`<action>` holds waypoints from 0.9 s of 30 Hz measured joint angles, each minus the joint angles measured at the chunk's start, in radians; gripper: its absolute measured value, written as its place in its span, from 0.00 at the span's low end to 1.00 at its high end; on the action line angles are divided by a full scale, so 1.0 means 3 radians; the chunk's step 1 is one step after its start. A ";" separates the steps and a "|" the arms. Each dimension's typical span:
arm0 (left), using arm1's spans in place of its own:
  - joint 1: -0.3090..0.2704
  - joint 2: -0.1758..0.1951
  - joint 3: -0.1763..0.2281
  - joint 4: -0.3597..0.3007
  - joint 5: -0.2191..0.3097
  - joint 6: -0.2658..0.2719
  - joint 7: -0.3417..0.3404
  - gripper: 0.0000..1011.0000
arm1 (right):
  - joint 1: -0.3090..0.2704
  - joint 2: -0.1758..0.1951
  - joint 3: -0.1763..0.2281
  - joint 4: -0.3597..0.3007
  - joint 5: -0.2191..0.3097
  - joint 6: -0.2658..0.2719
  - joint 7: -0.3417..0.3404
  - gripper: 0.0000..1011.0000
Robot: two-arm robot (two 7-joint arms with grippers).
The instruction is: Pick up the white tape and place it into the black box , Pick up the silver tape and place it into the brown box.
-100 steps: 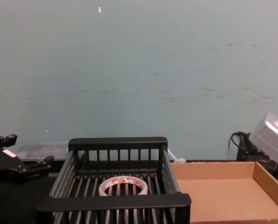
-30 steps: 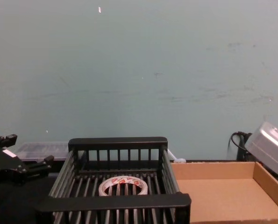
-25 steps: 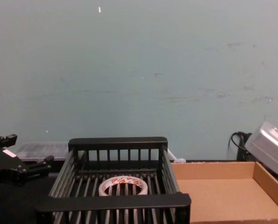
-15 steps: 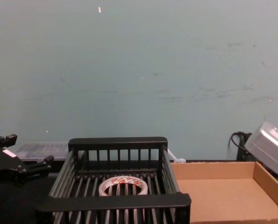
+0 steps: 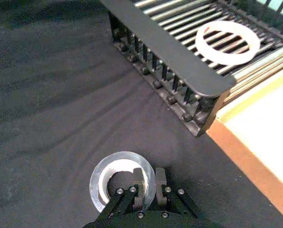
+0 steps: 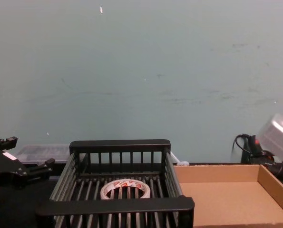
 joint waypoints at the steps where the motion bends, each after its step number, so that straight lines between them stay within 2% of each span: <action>1: 0.0000 0.0000 0.0000 0.0000 0.0000 0.0000 0.0000 0.99 | -0.0005 0.0003 0.0011 -0.0011 0.0011 0.0002 -0.0006 0.16; 13: 0.0000 0.0000 0.0000 0.0000 0.0000 0.0000 0.0000 0.99 | -0.0115 0.0108 0.0269 -0.0238 0.0242 0.0035 -0.0153 0.16; 18: 0.0000 0.0000 0.0000 0.0000 0.0000 0.0000 0.0000 0.99 | -0.0146 0.0145 0.0369 -0.0292 0.0282 0.0033 -0.0261 0.16; 24: 0.0000 0.0000 0.0000 0.0000 0.0000 0.0000 0.0000 0.99 | -0.0133 0.0097 0.0498 -0.0239 0.0270 0.0029 -0.0484 0.16; 27: 0.0000 0.0000 0.0000 0.0000 0.0000 0.0000 0.0000 0.99 | -0.0098 0.0022 0.0548 -0.0166 0.0214 0.0042 -0.0620 0.16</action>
